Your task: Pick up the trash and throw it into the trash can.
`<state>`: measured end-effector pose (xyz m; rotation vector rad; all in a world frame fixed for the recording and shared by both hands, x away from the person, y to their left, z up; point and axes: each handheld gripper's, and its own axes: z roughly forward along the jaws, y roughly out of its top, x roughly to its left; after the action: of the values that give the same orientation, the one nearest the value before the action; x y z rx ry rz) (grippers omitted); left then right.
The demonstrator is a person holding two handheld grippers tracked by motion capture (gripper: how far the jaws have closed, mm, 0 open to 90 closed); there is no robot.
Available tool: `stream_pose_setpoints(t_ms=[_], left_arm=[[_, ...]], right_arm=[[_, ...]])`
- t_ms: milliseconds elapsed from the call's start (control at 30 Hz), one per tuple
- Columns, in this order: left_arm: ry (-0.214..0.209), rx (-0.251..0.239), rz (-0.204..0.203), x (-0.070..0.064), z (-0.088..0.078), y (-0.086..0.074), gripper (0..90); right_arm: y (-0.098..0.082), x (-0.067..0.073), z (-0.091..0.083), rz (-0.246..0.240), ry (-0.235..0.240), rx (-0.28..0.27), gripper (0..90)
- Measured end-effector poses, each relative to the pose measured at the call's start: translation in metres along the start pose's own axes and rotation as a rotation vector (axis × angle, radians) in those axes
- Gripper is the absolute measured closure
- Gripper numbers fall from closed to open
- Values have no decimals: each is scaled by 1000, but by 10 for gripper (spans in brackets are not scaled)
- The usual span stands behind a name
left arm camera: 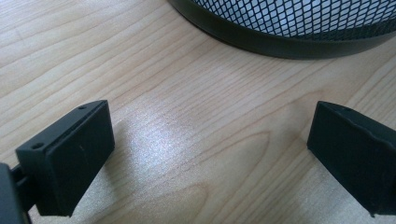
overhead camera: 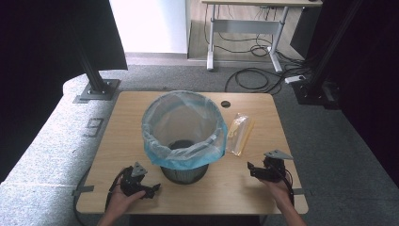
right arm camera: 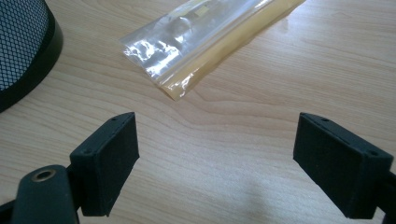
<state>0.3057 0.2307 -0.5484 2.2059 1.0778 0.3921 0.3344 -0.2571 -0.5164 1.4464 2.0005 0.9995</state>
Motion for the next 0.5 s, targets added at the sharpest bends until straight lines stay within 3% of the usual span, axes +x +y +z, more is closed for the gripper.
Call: stream_pose_setpoints(t_ms=[500], left_arm=[[0, 0, 0, 0, 0, 0, 4]], right_arm=[[8, 6, 13, -16, 1, -9, 144]])
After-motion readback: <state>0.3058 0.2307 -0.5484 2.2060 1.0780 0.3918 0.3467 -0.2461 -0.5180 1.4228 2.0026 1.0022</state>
